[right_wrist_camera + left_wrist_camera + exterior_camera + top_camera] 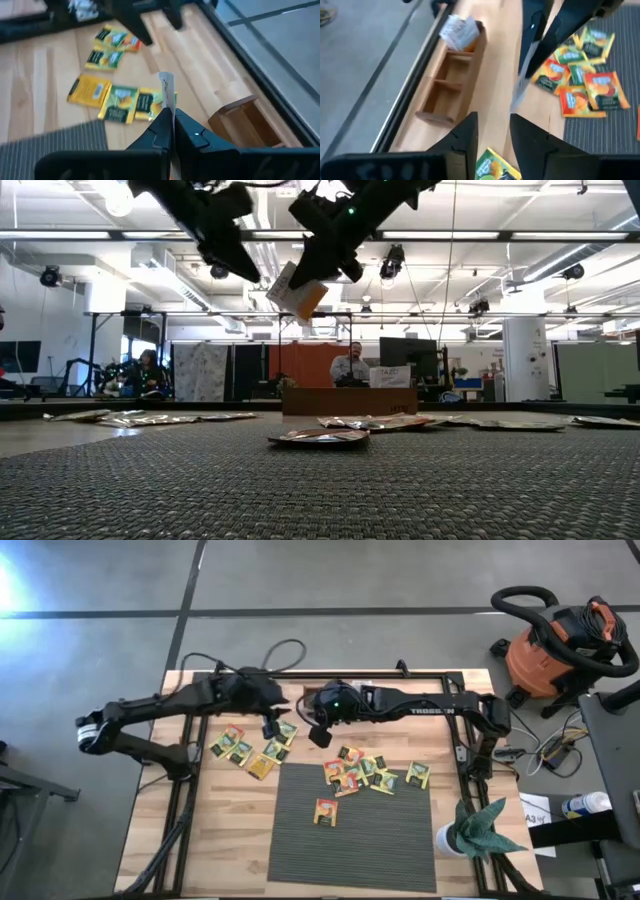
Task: Pick & Place Tea
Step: Put the white tea bag into the right section of the wooden organizer
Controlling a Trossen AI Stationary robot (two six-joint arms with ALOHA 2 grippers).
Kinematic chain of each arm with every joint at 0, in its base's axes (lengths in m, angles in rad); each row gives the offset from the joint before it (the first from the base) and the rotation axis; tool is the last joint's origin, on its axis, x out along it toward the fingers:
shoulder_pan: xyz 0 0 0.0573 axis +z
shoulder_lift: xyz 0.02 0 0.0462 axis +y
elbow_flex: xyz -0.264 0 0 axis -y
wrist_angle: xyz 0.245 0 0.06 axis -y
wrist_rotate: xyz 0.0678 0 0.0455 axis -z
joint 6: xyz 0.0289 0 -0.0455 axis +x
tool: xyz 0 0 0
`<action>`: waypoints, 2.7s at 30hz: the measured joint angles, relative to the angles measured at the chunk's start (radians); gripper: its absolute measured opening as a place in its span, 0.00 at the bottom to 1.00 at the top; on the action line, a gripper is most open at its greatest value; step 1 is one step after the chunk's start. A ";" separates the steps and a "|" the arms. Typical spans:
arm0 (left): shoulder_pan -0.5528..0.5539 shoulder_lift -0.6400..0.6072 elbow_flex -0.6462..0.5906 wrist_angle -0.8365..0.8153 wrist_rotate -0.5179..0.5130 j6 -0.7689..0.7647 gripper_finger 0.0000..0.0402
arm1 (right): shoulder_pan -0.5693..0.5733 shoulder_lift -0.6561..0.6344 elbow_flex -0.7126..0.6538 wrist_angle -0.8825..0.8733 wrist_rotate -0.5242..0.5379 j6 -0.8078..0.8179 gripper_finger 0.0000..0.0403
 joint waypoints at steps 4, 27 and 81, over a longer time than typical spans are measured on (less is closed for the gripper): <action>0.036 -0.129 -0.142 0.146 0.033 -0.134 0.27 | 0.000 -0.012 -0.017 0.084 0.021 0.058 0.02; 0.052 -0.386 -0.539 0.803 0.178 -0.557 0.27 | -0.028 -0.045 -0.291 0.889 -0.111 0.430 0.02; 0.049 0.104 -0.271 0.772 0.251 -0.083 0.00 | -0.101 0.102 0.471 -0.554 -0.197 -0.258 0.40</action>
